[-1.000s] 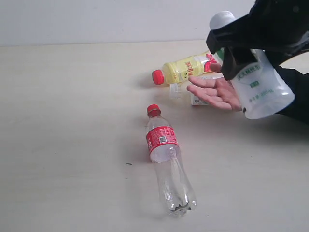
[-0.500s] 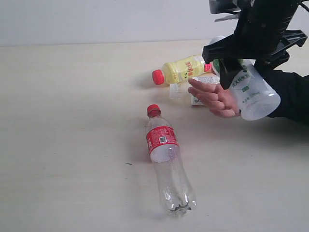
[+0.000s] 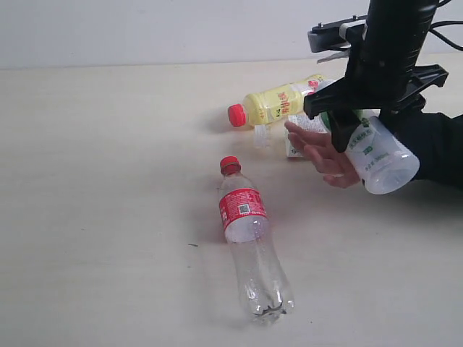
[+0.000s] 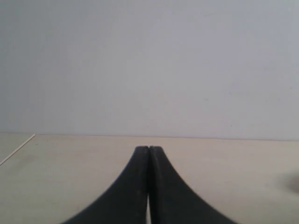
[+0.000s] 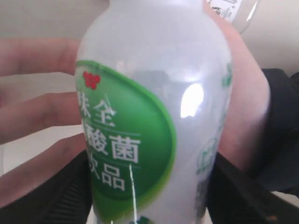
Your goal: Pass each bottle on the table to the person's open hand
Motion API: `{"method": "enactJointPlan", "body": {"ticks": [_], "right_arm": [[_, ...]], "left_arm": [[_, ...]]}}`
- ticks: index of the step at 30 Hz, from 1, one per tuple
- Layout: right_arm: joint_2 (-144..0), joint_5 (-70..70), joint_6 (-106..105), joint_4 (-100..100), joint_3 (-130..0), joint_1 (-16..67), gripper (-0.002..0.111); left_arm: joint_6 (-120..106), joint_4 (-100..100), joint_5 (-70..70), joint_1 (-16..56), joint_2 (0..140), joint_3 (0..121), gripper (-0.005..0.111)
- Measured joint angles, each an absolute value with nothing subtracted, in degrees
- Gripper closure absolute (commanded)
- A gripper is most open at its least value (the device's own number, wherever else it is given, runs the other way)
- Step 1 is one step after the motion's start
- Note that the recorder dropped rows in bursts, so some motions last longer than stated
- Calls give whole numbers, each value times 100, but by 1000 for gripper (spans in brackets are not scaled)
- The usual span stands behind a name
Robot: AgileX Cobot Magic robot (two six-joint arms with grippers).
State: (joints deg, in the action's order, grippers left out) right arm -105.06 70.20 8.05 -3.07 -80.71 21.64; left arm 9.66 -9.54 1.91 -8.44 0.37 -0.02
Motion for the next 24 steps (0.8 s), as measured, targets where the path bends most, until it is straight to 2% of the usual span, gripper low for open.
{"method": "enactJointPlan", "body": {"ticks": [21, 24], "right_arm": [[-10162, 6755, 687, -270, -7325, 2164, 108], [-10162, 6757, 687, -270, -7325, 2164, 104]], "left_arm": [[966, -954, 191, -844, 37, -2, 107], [966, -954, 191, -844, 37, -2, 107]]}}
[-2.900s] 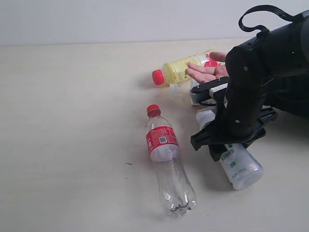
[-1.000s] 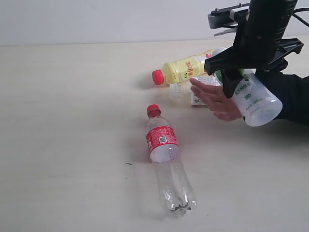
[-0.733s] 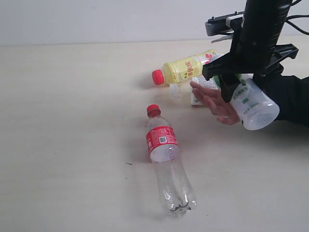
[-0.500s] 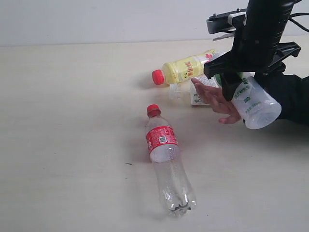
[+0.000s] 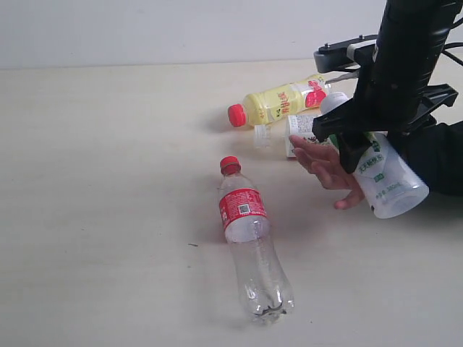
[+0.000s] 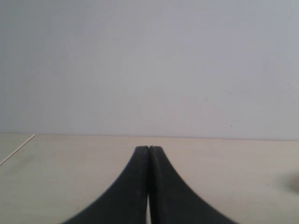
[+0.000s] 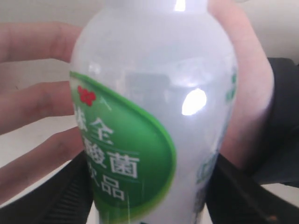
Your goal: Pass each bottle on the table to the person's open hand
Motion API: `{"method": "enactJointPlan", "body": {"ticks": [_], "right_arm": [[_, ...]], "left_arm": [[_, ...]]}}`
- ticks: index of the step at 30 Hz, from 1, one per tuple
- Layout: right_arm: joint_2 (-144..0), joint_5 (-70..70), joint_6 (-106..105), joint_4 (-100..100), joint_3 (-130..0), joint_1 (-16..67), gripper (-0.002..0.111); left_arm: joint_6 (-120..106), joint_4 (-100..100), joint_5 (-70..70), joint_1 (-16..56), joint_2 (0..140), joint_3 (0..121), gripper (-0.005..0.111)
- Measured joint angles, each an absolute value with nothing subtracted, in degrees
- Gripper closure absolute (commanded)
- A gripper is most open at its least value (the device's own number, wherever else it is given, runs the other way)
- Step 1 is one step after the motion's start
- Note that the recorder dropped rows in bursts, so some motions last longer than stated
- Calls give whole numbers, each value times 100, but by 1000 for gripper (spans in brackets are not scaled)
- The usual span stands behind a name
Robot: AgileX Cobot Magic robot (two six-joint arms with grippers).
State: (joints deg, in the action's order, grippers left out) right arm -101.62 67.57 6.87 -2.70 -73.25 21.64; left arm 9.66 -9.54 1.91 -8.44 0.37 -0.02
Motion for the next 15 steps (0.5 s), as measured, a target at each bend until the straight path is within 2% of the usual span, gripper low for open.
{"method": "enactJointPlan", "body": {"ticks": [3, 10, 15], "right_arm": [[-10162, 6757, 687, -270, -7325, 2164, 92], [-10162, 6757, 687, -270, -7325, 2164, 56], [-10162, 6731, 687, -270, -7325, 2164, 45]], "left_arm": [[966, -954, 191, -844, 37, -2, 107], [966, -954, 191, -844, 37, -2, 107], [966, -954, 191, -844, 37, -2, 107]]}}
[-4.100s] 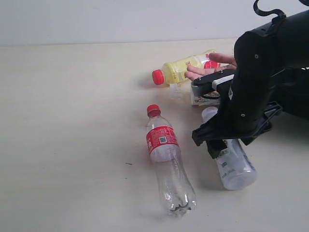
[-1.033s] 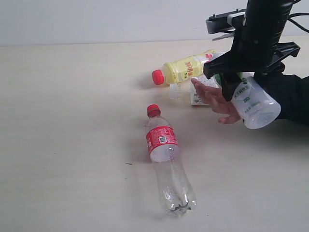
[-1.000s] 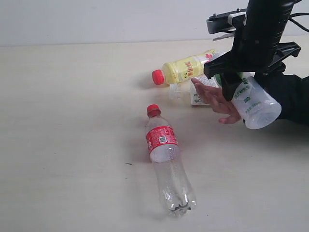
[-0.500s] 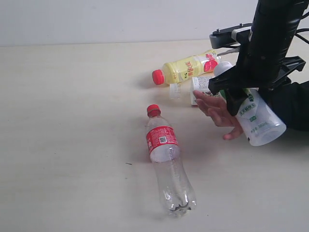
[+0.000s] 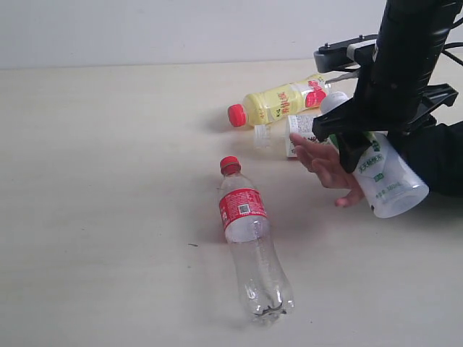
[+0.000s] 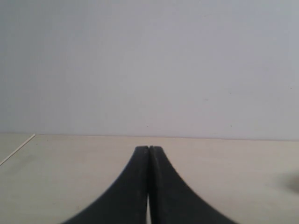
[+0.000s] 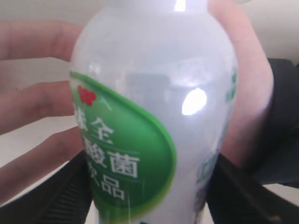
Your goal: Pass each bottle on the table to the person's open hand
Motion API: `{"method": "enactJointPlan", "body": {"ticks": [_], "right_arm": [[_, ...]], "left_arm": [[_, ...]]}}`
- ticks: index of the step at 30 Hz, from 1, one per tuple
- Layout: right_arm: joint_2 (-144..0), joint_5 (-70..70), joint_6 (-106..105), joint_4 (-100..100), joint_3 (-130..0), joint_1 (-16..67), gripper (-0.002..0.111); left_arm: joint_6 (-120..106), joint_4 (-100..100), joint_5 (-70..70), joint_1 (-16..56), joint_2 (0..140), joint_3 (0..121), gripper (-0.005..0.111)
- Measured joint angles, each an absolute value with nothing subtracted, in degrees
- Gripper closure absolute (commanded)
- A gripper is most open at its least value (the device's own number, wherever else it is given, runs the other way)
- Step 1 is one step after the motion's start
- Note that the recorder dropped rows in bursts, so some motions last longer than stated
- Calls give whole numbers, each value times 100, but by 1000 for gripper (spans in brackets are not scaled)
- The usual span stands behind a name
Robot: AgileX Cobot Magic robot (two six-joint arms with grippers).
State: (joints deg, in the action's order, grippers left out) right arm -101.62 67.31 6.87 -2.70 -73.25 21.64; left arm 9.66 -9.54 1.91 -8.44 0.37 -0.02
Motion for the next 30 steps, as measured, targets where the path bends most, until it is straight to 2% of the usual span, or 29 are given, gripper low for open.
{"method": "enactJointPlan", "body": {"ticks": [11, 30], "right_arm": [[-10162, 6731, 664, -293, -7296, 2164, 31], [-10162, 6667, 509, -304, -7296, 2164, 31]], "left_arm": [[966, -954, 191, -844, 37, -2, 107], [966, -954, 191, -844, 37, -2, 107]]}}
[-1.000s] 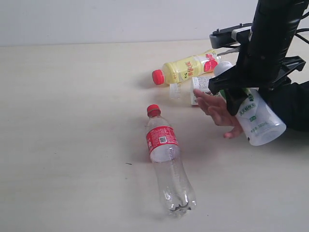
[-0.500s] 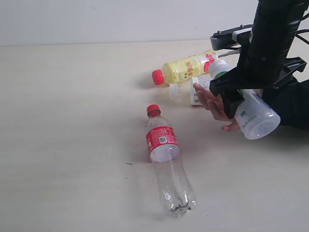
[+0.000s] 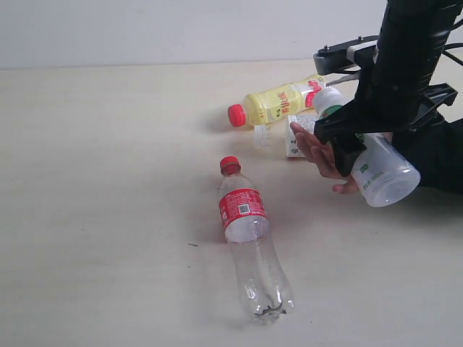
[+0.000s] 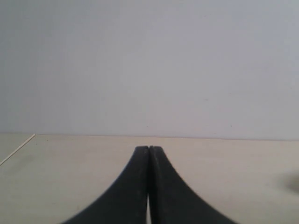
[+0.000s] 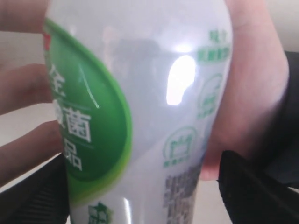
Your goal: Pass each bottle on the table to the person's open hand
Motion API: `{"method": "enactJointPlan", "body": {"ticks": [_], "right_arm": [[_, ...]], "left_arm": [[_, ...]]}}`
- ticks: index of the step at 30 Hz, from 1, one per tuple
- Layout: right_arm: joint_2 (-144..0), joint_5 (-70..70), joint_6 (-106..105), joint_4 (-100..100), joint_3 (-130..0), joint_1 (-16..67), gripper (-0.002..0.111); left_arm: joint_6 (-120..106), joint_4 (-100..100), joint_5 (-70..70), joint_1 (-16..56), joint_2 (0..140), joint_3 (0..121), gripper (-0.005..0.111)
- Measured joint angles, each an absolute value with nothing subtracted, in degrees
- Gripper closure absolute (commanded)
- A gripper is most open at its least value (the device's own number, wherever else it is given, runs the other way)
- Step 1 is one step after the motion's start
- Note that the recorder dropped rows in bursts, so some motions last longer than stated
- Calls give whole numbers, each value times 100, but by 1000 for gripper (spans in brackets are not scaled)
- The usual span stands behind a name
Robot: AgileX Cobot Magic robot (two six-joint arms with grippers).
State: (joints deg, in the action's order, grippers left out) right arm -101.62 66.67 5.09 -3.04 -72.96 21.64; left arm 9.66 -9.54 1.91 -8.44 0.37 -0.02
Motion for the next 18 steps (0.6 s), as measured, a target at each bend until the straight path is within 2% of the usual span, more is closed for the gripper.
{"method": "enactJointPlan", "body": {"ticks": [10, 18], "right_arm": [[-10083, 6560, 388, -304, -7296, 2164, 31], [-9185, 6405, 154, -304, -7296, 2164, 31]], "left_arm": [[966, -954, 191, -844, 37, -2, 107], [966, -954, 191, -844, 37, -2, 107]]}}
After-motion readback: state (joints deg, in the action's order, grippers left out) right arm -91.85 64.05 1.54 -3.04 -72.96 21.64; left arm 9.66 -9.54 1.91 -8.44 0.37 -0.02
